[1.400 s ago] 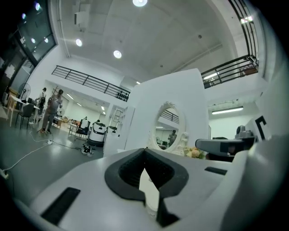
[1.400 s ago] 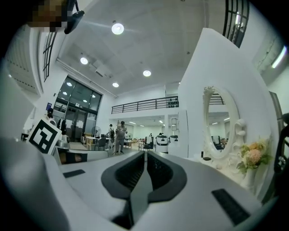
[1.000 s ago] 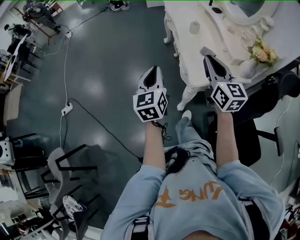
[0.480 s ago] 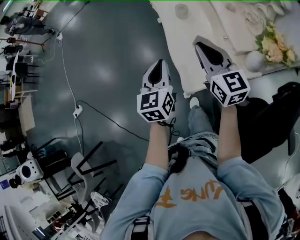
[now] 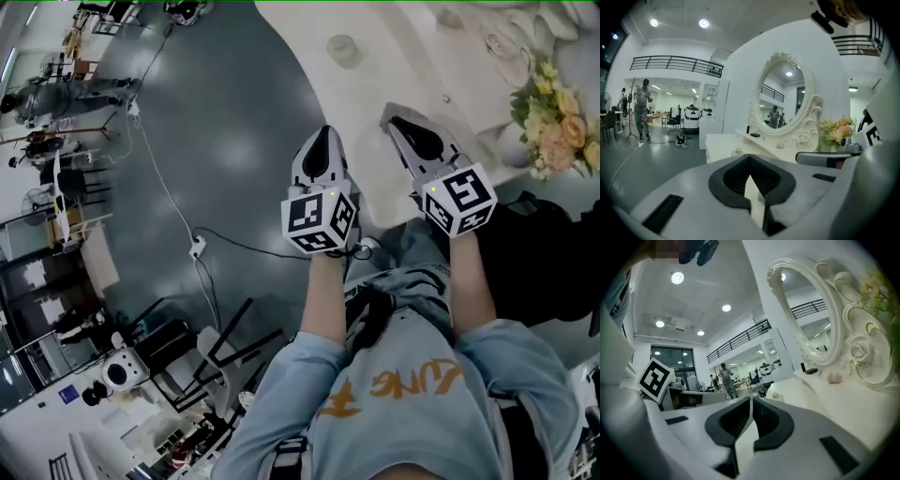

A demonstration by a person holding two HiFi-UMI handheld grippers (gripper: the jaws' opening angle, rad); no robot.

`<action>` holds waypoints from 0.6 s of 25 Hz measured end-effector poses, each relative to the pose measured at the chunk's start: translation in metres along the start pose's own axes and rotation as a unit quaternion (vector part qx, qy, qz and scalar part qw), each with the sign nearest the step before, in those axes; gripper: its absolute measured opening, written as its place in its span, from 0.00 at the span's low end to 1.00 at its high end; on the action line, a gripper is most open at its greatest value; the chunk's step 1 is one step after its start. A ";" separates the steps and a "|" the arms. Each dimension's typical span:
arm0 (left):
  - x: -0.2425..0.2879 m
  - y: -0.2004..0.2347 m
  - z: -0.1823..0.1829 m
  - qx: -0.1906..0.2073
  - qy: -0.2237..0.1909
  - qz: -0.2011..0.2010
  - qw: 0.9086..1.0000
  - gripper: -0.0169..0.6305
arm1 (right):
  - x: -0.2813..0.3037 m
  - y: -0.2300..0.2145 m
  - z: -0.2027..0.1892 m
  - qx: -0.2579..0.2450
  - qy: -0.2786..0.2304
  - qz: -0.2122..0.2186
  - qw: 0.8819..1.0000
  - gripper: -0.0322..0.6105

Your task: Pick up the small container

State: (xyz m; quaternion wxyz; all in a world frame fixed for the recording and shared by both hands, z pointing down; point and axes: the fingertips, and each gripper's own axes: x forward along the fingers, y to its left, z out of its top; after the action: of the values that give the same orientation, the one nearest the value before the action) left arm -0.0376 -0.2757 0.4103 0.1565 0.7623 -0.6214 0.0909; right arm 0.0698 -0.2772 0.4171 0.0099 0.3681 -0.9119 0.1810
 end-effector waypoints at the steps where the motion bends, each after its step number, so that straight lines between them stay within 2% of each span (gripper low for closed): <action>1: 0.007 0.002 0.000 -0.003 -0.001 -0.001 1.000 0.06 | 0.006 -0.006 -0.002 0.002 0.002 -0.005 1.000 0.11; 10: 0.053 0.049 0.008 -0.018 0.005 -0.020 1.000 0.06 | 0.076 -0.015 0.016 -0.036 0.011 -0.040 0.998 0.11; 15: 0.092 0.056 0.024 -0.014 0.010 -0.039 0.999 0.06 | 0.097 -0.038 0.028 -0.052 0.022 -0.064 0.996 0.11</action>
State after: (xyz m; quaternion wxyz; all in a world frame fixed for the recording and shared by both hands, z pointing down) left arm -0.0743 -0.3793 0.4255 0.1765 0.7826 -0.5912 0.0834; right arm 0.0279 -0.3771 0.4177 0.0607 0.4205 -0.8942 0.1409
